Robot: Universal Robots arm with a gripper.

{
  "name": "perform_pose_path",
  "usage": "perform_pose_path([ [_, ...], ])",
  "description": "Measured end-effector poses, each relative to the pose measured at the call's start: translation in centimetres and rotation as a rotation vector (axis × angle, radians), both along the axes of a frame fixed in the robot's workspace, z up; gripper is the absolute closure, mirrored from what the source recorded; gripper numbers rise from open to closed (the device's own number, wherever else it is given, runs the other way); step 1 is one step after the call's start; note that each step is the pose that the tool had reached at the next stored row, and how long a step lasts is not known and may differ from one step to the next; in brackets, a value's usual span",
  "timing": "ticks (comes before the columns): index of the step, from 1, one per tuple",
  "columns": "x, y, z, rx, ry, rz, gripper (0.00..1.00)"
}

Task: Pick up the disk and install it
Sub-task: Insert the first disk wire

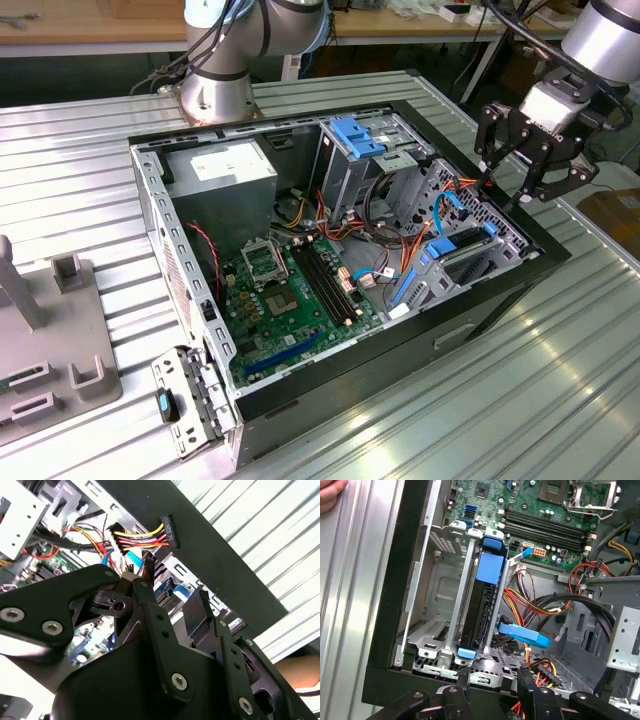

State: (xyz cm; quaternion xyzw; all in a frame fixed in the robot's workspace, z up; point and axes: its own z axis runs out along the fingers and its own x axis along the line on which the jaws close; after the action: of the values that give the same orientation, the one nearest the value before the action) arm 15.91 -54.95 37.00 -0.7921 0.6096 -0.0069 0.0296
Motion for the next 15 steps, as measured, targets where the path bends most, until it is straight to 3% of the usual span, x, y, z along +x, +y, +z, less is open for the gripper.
perform_pose_path([
  [10,0.51,0.02,-0.1,0.0005,0.0,0.167,0.5],
  [13,0.59,0.33,-0.16,0.0005,-0.0001,0.204,0.5],
  [15,1.11,0.45,-0.19,0.0006,0.0,0.22,0.5],
])
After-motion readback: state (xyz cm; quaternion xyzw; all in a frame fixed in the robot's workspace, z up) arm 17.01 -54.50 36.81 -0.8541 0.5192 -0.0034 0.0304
